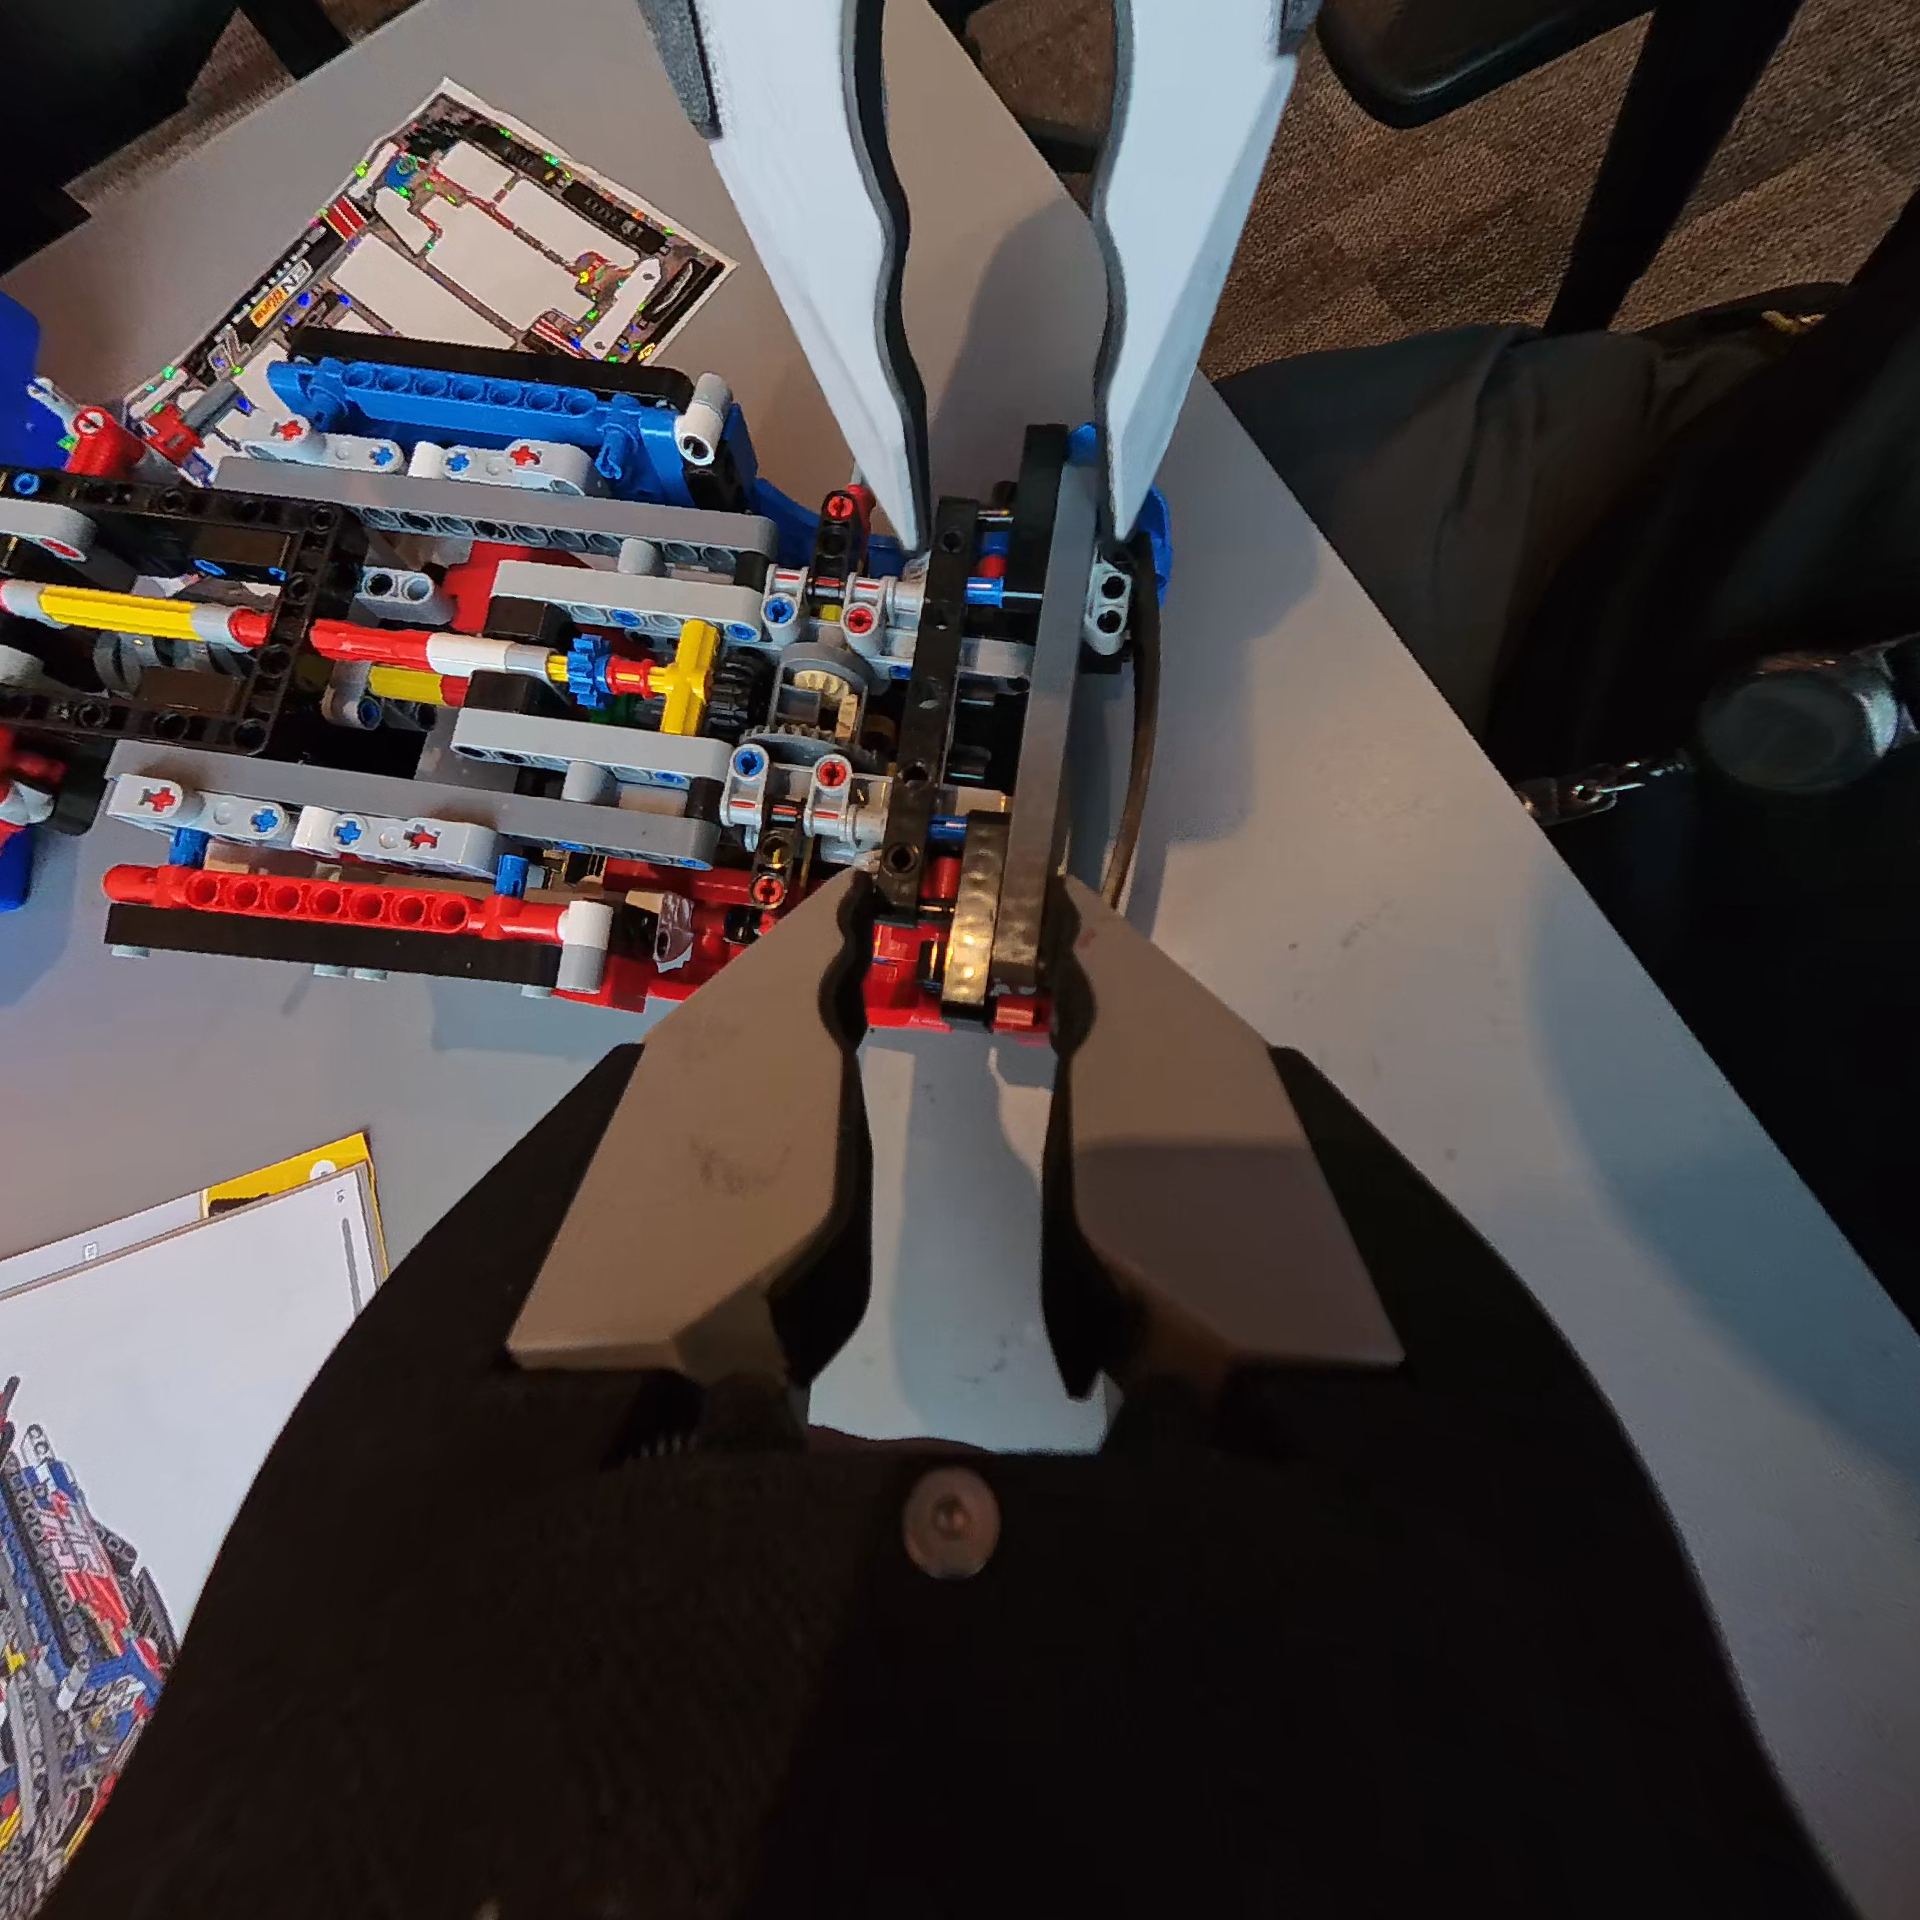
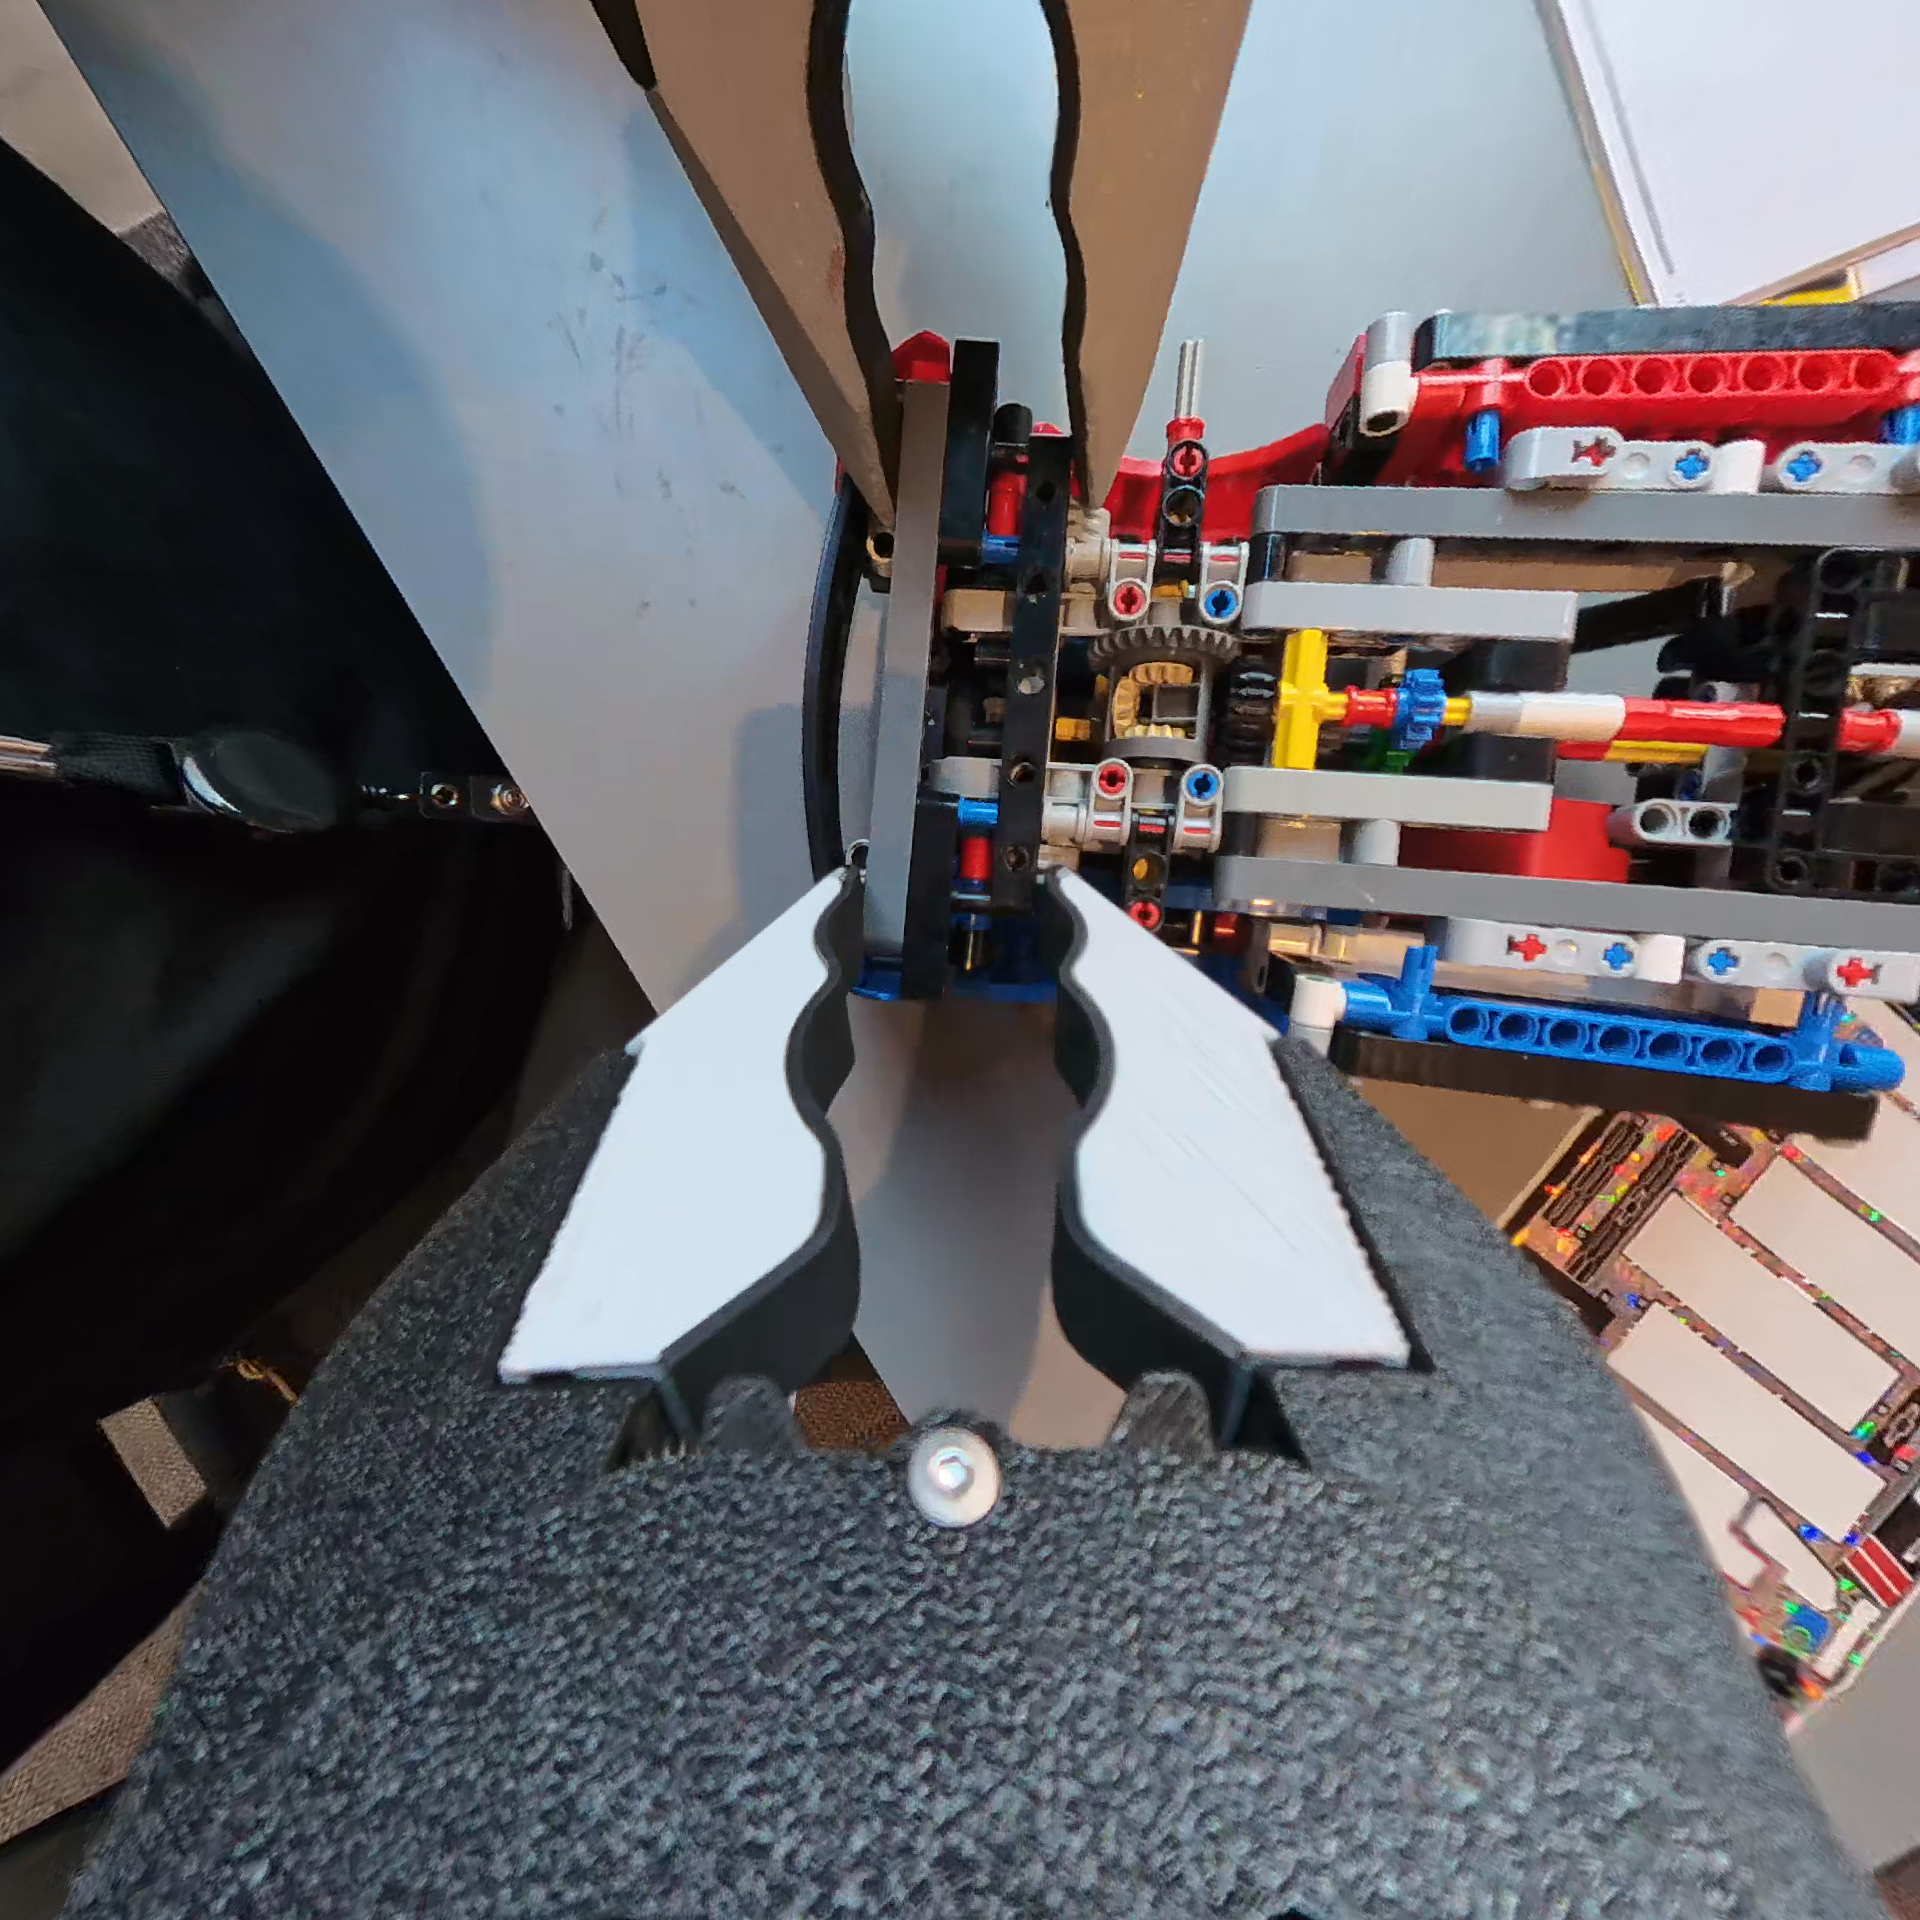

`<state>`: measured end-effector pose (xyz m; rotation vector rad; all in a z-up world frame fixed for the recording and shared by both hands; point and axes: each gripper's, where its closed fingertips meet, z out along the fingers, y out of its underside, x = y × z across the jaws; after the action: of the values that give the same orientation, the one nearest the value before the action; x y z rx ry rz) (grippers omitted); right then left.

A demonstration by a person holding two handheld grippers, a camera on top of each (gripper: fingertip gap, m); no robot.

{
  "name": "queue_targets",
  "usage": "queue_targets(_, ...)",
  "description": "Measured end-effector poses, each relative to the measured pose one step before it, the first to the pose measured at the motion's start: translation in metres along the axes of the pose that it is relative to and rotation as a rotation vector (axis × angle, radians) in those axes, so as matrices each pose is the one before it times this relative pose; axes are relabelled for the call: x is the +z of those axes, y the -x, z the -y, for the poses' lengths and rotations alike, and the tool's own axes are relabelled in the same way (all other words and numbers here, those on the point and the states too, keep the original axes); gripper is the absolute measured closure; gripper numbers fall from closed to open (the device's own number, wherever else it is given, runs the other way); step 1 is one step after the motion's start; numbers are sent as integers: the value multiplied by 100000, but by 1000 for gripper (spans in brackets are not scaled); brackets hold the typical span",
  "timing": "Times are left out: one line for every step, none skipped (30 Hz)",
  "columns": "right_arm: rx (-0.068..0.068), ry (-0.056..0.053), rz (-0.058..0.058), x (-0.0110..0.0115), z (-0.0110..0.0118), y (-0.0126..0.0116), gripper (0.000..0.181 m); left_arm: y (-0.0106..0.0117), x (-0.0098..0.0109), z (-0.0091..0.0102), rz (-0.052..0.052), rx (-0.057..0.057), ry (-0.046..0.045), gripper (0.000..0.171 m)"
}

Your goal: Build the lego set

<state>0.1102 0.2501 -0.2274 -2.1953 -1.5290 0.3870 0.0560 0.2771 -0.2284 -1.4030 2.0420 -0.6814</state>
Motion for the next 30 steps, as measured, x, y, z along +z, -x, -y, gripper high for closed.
queue_targets(22, 1098, -477, 129, 7, -26, 146, 1, -1, -13, -45, -205, 91, 141)
queue_targets(355, 511, -95, 10, 49, -15, 146, 31, -25, -32, 98, -48, 232, 141)
queue_targets(276, 500, 246, -29, -19, -14, 146, 4, -3, -4, -150, -137, -111, 141)
queue_targets(179, 97, 102, -16, 9, -42, 146, 2, 11, 22, -113, -523, -129, 141)
queue_targets(-403, -424, -304, 20, 2, -38, 147, 33, -3, 13, 195, -81, -66, 141)
queue_targets(-1316, -719, -558, -5, -12, -36, 147, 30, 3, 8, 273, 149, -16, 141)
queue_targets(-550, -600, -586, -37, -33, -88, 149, 23, 7, 30, 289, -175, -95, 141)
queue_targets(532, -516, 132, -24, -23, -72, 149, 31, 4, 51, 18, -922, -158, 141)
queue_targets(189, -952, 510, 7, 23, -37, 150, 21, -7, 13, 56, -66, 80, 142)
queue_targets(336, -725, 340, 17, 36, -74, 150, 56, -14, -20, 243, 342, 310, 141)
queue_targets(483, 56, 290, 11, 11, -45, 150, 45, -17, -17, 41, -5, 299, 141)
queue_targets(129, 652, 652, -3, -2, 9, 150, 19, -17, 24, -233, -646, -78, 142)
queue_targets(-383, 627, 467, -10, 9, -31, 151, 3, -6, 27, -222, -734, -332, 142)
queue_targets(-444, 177, -204, 16, 4, -77, 151, 68, -6, -19, 34, -686, -161, 142)
queue_targets(-266, -94, -428, 23, 24, -40, 151, 67, -19, -21, -140, -1014, -28, 143)
queue_targets(-137, -177, -700, 28, 35, -37, 151, 66, -22, -28, -401, -1060, -47, 143)
queue_targets(308, -407, -965, 35, 32, -66, 151, 88, -14, -27, -110, -915, -241, 143)
queue_targets(1768, -555, -273, 19, 39, 4, 150, 74, 7, -47, 13, 124, -416, 142)
queue_targets(2760, -556, 631, -16, 18, 54, 150, -19, 11, -8, -11, 482, -420, 142)
queue_targets(2509, -495, 416, -52, 60, -50, 150, -21, 26, 0, 326, 262, 373, 142)
queue_targets(932, -473, -169, -14, 106, -53, 149, 22, 29, -62, 515, 123, 1091, 142)
queue_targets(-234, -178, -734, 31, 54, -49, 149, -1, 9, -7, 170, -78, 516, 142)
queue_targets(-352, -215, -470, 20, 56, -24, 149, 14, -5, -38, 304, 489, 239, 142)
queue_targets(555, -863, 31, 42, 110, 12, 148, 40, -19, -95, 477, 999, 571, 142)
queue_targets(760, -546, 210, 64, 42, 20, 147, 86, -45, -96, 751, 1097, 635, 141)
queue_targets(703, -167, 49, 3, 11, -29, 147, 30, -13, -43, 541, 795, 377, 141)
queue_targets(1061, -102, -722, 6, 33, -152, 140, -3, 15, 8, 96, 31, 199, 141)
queue_targets(1060, 240, -40, 42, 23, -26, 135, -23, 13, 103, -174, -386, -324, 142)
queue_targets(310, -82, 367, 89, 139, 149, 134, -57, 26, 140, -459, -500, -724, 142)
queue_targets(-727, 512, -1397, 114, 102, -32, 134, -28, 19, 68, -316, -255, -401, 141)
